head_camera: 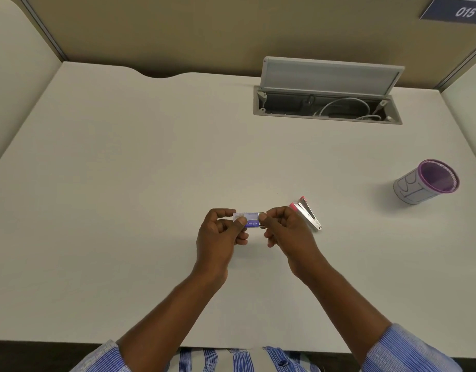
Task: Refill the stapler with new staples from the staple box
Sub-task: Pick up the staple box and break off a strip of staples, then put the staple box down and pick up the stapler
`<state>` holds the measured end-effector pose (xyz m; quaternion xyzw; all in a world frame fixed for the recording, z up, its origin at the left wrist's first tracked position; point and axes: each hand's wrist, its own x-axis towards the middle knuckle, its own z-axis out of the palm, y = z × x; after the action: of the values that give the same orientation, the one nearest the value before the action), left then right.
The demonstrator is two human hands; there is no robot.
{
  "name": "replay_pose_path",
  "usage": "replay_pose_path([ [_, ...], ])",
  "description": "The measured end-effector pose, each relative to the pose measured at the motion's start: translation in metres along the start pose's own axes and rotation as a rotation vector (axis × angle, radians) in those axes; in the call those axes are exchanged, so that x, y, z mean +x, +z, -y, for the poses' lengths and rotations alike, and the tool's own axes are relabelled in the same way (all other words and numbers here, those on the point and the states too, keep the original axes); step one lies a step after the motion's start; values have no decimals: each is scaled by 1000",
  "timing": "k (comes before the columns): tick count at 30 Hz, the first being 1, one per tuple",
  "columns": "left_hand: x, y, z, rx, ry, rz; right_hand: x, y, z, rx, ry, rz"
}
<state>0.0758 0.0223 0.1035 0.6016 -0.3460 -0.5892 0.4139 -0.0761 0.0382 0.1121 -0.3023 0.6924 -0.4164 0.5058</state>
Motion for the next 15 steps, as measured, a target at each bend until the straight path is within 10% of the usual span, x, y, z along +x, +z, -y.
replay_pose_path([
  [15, -3, -4, 4, -30, -14, -26, -17, 16, 1, -19, -43, -84],
])
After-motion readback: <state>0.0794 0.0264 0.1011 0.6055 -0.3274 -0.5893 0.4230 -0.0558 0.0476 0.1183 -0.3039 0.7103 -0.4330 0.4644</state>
